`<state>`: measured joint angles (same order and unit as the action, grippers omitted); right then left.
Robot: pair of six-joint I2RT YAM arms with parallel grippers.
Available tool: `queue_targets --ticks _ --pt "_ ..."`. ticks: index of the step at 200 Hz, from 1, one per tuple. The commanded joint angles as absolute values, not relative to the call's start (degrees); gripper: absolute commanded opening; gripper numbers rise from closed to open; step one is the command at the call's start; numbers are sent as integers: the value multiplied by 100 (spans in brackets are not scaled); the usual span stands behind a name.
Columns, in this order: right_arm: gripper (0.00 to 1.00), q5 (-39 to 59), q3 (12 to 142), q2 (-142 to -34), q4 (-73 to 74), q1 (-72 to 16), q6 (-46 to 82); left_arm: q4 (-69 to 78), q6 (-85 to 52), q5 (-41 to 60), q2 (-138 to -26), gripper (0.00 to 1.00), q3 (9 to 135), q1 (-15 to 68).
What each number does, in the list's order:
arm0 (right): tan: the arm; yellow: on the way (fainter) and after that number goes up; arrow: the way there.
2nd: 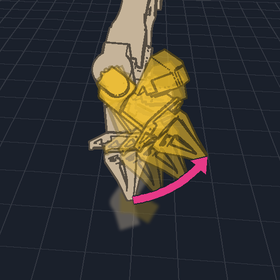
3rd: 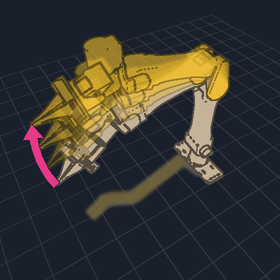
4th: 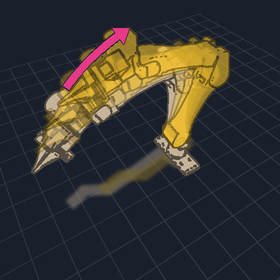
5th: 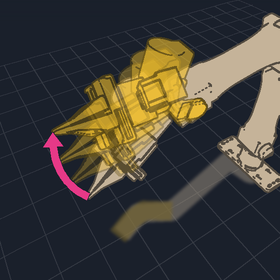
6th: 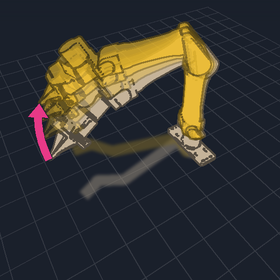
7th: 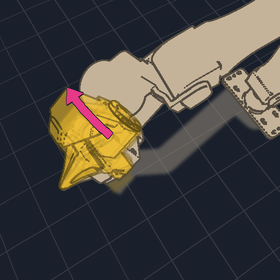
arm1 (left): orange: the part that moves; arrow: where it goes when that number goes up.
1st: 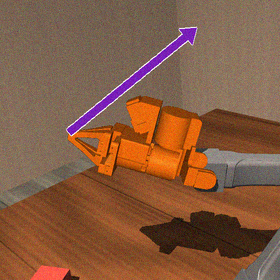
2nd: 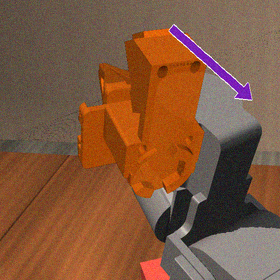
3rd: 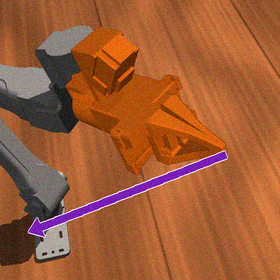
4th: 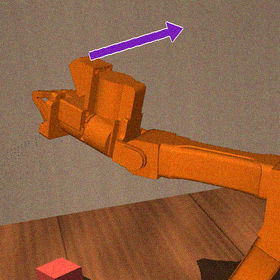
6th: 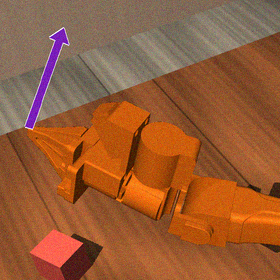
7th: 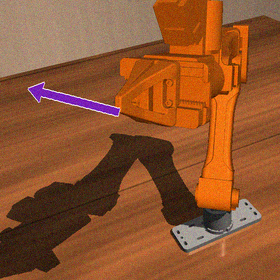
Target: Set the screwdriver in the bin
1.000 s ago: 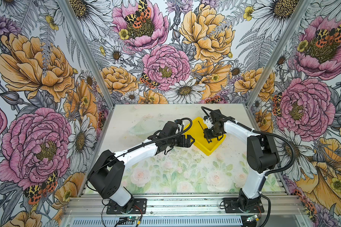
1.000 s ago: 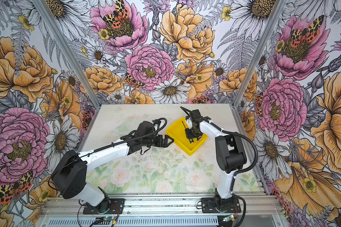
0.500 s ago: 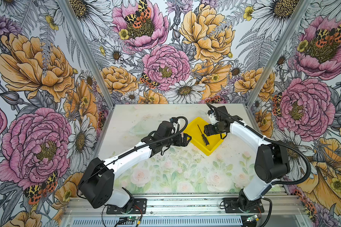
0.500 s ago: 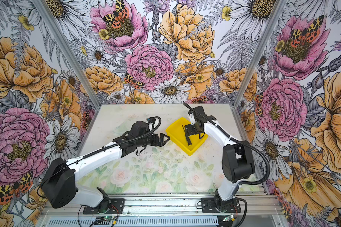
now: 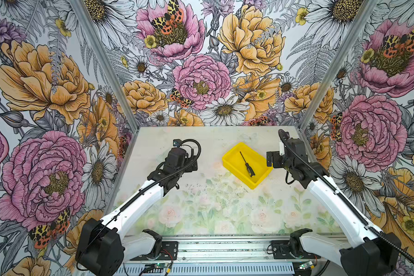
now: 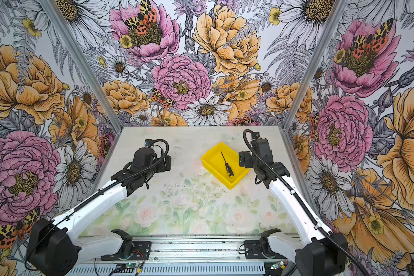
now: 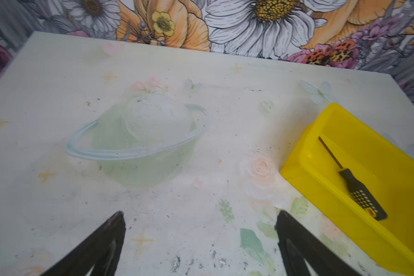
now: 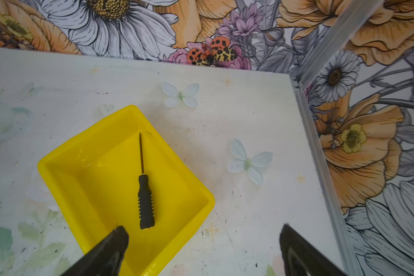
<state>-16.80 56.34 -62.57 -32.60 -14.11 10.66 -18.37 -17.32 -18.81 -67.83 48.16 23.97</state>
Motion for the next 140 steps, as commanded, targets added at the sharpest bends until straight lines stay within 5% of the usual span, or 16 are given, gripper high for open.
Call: queue_targets --ticks 1,15,52,140 --pt "100 -3394 4948 -5786 -2414 -1315 1818 -1311 -1476 -3209 -6711 99 4408 1855" --pt "99 -3799 4314 -5594 -1635 -1223 1983 -733 -1376 -3403 -6725 99 4097 1527" --pt "100 -2828 2893 -6158 1369 -863 549 1340 -478 -2835 -7006 99 3292 1116" --pt "99 -1688 2511 -8059 3858 -24 727 4244 3 -2193 -7659 99 2082 497"
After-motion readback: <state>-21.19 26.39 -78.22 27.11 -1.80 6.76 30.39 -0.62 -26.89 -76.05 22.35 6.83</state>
